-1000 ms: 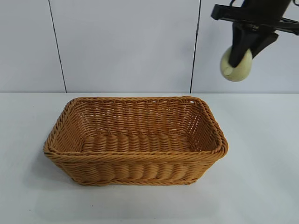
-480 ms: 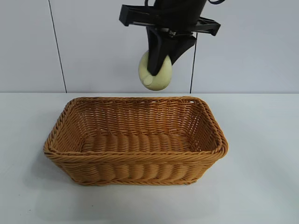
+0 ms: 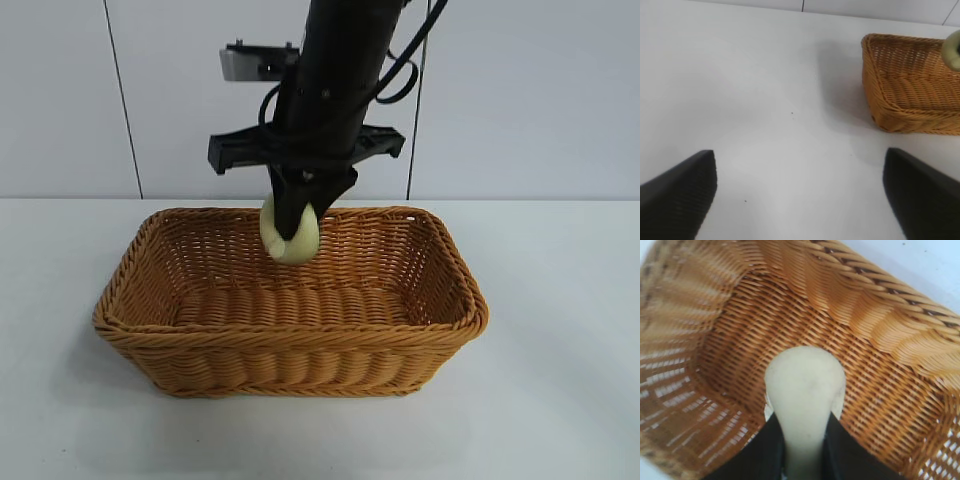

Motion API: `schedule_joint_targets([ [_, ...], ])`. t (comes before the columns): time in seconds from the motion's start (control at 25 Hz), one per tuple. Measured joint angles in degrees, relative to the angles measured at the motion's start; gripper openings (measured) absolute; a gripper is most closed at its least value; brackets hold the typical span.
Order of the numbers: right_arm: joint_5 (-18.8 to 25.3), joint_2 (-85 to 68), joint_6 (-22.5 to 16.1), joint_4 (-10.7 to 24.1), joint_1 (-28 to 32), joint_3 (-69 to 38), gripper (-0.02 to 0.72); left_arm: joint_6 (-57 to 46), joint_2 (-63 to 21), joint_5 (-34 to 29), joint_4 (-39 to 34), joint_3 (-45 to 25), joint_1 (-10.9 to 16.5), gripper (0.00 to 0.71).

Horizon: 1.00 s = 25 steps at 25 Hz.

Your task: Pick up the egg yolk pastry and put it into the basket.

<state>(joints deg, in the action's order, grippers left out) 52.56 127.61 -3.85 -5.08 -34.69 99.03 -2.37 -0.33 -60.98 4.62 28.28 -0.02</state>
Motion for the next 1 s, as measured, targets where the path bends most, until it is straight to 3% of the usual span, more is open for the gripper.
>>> schedule_joint_targets([
  [0.12,0.0,0.15,-0.06,0.0,0.0,0.0,0.104,0.0,0.0,0.0,0.0,0.0,0.0,0.695],
  [0.24,0.37,0.15,-0.06,-0.1,0.0,0.0,0.197,0.0,0.0,0.0,0.0,0.0,0.0,0.695],
  [0.4,1.94,0.15,-0.06,-0.17,0.0,0.05,0.522,0.0,0.0,0.0,0.0,0.0,0.0,0.695],
  [0.48,2.74,0.15,-0.06,-0.17,0.0,0.05,0.628,0.0,0.0,0.0,0.0,0.0,0.0,0.695],
  [0.6,3.08,-0.57,-0.06,-0.17,0.0,0.05,0.673,0.0,0.0,0.0,0.0,0.0,0.0,0.695],
  [0.76,5.46,-2.42,-0.06,0.45,0.0,1.55,0.677,0.0,0.0,0.0,0.0,0.0,0.0,0.695],
  [1.0,14.78,-3.18,-0.21,3.25,0.0,12.09,0.678,0.0,0.0,0.0,0.0,0.0,0.0,0.695],
])
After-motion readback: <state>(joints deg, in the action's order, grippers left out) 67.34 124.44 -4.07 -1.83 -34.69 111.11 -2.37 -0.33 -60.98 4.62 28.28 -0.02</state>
